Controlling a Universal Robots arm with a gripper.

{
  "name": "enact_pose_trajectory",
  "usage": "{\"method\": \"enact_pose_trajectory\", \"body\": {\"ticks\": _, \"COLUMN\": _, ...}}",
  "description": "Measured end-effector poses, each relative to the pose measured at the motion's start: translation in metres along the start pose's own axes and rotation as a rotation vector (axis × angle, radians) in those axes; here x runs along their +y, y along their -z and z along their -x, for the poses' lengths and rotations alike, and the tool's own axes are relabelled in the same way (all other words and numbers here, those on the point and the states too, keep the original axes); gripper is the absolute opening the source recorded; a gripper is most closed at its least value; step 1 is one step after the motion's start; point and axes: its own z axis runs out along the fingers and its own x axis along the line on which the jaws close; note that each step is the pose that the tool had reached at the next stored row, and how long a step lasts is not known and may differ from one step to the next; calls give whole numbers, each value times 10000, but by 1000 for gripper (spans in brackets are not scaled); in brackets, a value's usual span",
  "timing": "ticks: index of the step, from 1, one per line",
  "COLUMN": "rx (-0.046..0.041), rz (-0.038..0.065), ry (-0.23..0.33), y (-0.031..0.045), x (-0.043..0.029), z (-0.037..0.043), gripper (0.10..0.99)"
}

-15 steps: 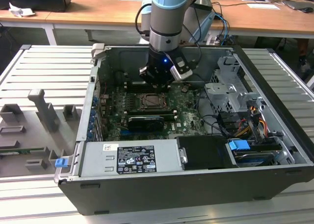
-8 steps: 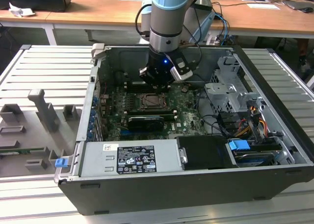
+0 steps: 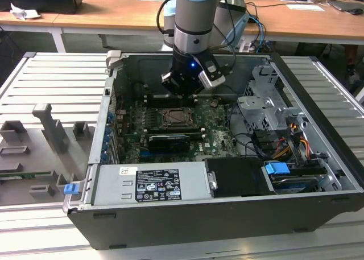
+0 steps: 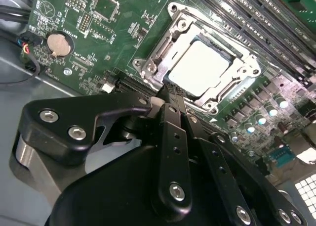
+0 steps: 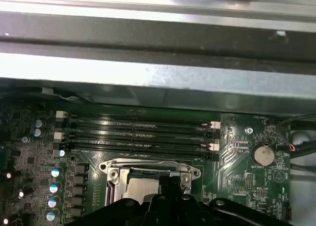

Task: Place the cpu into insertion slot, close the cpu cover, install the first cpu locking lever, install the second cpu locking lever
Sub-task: 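Install the second cpu locking lever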

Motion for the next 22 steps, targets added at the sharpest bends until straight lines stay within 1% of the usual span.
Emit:
{"method": "enact_pose_trajectory", "body": {"ticks": 1, "rx": 0, "rz": 0, "ry": 0, "y": 2, "x": -22, "z": -2, "gripper": 106}}
{"method": "enact_pose_trajectory", "body": {"ticks": 3, "rx": 0, "rz": 1, "ry": 0, "y": 9, "x": -102, "z": -6, "gripper": 106}}
{"method": "enact_pose_trajectory", "body": {"ticks": 4, "rx": 0, "rz": 1, "ry": 0, "y": 10, "x": -127, "z": -8, "gripper": 106}}
{"method": "enact_pose_trajectory", "body": {"ticks": 7, "rx": 0, "rz": 0, "ry": -1, "y": 13, "x": -154, "z": -10, "gripper": 106}}
{"method": "enact_pose_trajectory", "body": {"ticks": 10, "rx": 2, "rz": -5, "ry": -1, "y": 19, "x": -160, "z": -10, "gripper": 106}}
{"method": "enact_pose_trajectory", "body": {"ticks": 11, "rx": 1, "rz": -6, "ry": -1, "y": 28, "x": -159, "z": -10, "gripper": 106}}
{"method": "enact_pose_trajectory", "body": {"ticks": 12, "rx": 1, "rz": -7, "ry": 0, "y": 62, "x": -156, "z": -10, "gripper": 106}}
{"method": "enact_pose_trajectory", "body": {"ticks": 13, "rx": 0, "rz": -6, "ry": 1, "y": 77, "x": -154, "z": -10, "gripper": 106}}
{"method": "enact_pose_trajectory", "body": {"ticks": 16, "rx": -1, "rz": -4, "ry": 0, "y": 95, "x": -157, "z": -12, "gripper": 106}}
{"method": "enact_pose_trajectory", "body": {"ticks": 22, "rx": 1, "rz": -7, "ry": 0, "y": 103, "x": -237, "z": -18, "gripper": 106}}
